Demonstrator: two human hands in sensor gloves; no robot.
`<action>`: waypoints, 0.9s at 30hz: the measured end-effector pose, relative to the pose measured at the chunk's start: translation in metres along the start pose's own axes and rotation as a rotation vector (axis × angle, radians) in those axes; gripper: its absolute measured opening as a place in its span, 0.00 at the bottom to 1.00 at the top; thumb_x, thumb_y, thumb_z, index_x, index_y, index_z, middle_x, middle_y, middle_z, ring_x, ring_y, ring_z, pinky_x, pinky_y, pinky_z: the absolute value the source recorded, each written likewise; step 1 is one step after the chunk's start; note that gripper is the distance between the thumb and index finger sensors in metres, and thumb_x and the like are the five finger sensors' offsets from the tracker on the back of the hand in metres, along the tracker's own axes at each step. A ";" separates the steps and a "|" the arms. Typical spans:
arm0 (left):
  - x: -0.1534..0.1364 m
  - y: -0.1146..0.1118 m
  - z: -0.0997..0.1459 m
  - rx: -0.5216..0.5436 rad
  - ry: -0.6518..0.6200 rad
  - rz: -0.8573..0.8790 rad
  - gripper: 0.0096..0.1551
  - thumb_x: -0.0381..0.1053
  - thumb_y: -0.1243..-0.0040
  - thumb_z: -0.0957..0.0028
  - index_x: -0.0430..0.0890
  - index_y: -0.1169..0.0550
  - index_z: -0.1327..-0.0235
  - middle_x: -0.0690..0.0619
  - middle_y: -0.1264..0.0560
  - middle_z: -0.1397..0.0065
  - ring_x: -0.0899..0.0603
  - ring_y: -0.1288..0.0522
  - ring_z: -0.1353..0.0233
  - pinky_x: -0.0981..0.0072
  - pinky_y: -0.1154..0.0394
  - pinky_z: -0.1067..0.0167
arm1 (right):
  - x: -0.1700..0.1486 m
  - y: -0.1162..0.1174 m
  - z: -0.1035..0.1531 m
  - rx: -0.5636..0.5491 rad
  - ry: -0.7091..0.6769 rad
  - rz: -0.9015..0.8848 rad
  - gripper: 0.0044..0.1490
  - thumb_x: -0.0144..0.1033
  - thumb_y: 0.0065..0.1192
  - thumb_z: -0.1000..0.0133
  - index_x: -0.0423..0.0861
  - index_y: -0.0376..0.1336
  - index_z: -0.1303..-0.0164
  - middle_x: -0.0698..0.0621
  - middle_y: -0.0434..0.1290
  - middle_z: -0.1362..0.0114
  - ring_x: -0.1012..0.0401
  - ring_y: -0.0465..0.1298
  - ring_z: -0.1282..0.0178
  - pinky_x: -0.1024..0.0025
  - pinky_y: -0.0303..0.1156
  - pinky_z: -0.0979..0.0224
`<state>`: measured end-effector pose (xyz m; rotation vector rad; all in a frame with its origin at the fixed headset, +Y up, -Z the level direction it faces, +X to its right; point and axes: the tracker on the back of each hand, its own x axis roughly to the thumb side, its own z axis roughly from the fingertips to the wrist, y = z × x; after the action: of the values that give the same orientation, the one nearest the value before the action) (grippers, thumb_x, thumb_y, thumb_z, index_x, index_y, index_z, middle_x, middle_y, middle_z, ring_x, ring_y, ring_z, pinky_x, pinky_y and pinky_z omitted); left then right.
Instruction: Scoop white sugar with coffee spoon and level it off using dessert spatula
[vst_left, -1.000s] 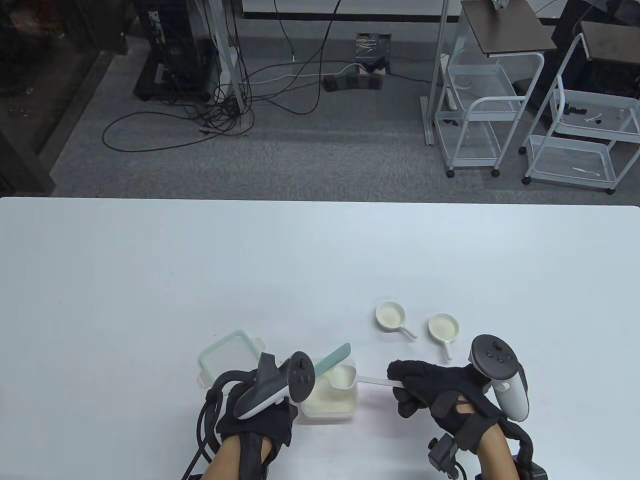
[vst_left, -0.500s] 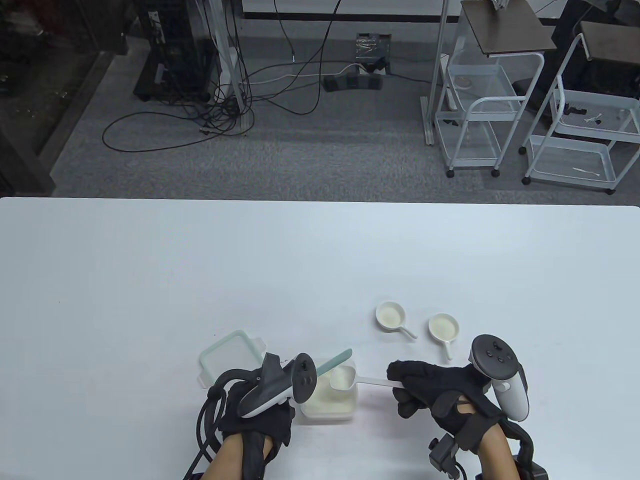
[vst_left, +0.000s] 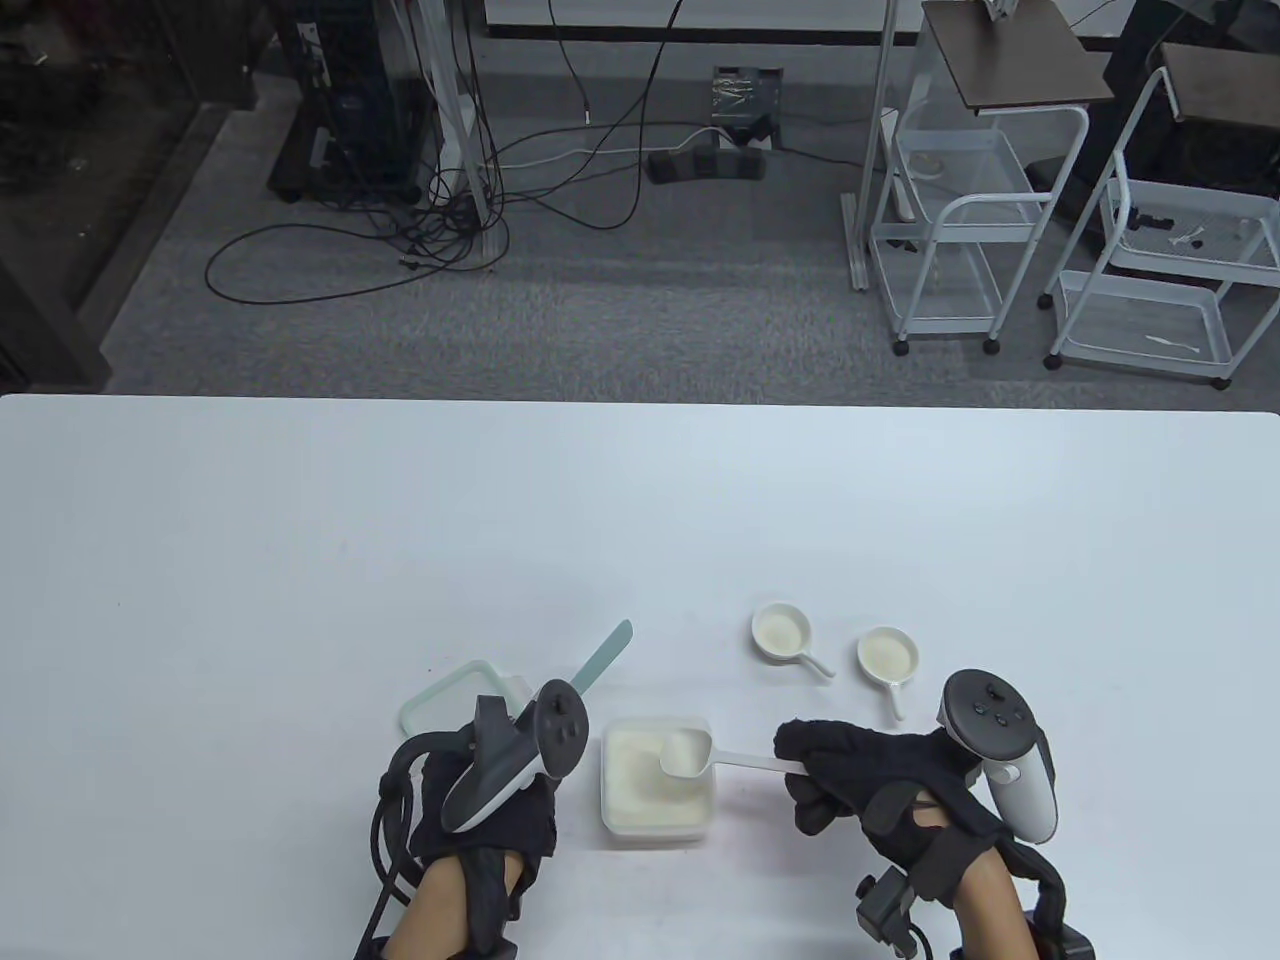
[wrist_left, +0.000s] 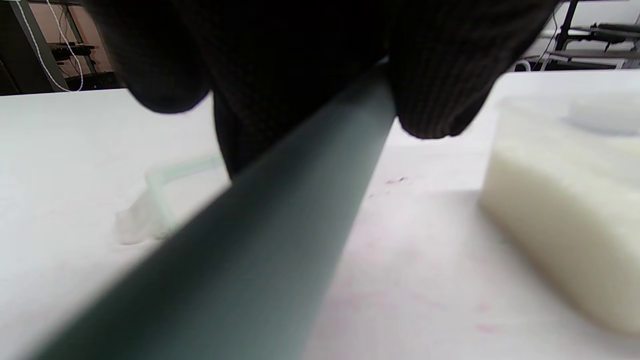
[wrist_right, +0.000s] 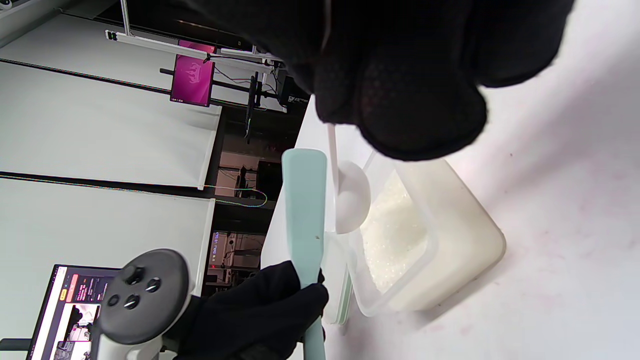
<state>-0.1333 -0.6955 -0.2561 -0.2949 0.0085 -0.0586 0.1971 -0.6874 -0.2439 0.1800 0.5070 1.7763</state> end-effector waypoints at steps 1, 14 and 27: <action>0.001 -0.006 -0.004 -0.005 0.007 -0.018 0.34 0.62 0.28 0.53 0.46 0.14 0.38 0.53 0.11 0.48 0.53 0.09 0.57 0.53 0.17 0.43 | 0.000 0.000 0.000 -0.003 0.001 0.004 0.27 0.23 0.57 0.46 0.31 0.67 0.36 0.33 0.79 0.51 0.46 0.83 0.57 0.38 0.73 0.40; 0.008 -0.029 -0.016 -0.047 0.046 -0.155 0.36 0.63 0.30 0.54 0.44 0.15 0.37 0.53 0.10 0.48 0.54 0.08 0.58 0.55 0.16 0.44 | -0.001 0.002 -0.001 0.000 0.017 0.025 0.27 0.23 0.57 0.45 0.31 0.67 0.36 0.33 0.79 0.51 0.46 0.83 0.57 0.38 0.73 0.39; 0.009 -0.029 -0.014 -0.072 0.045 -0.152 0.38 0.64 0.30 0.55 0.43 0.17 0.35 0.53 0.11 0.47 0.54 0.08 0.58 0.54 0.17 0.43 | -0.002 0.004 -0.002 0.009 0.025 0.032 0.27 0.23 0.57 0.45 0.31 0.66 0.36 0.33 0.79 0.51 0.46 0.83 0.57 0.38 0.73 0.39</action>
<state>-0.1260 -0.7278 -0.2609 -0.3654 0.0324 -0.2162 0.1932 -0.6904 -0.2442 0.1732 0.5333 1.8096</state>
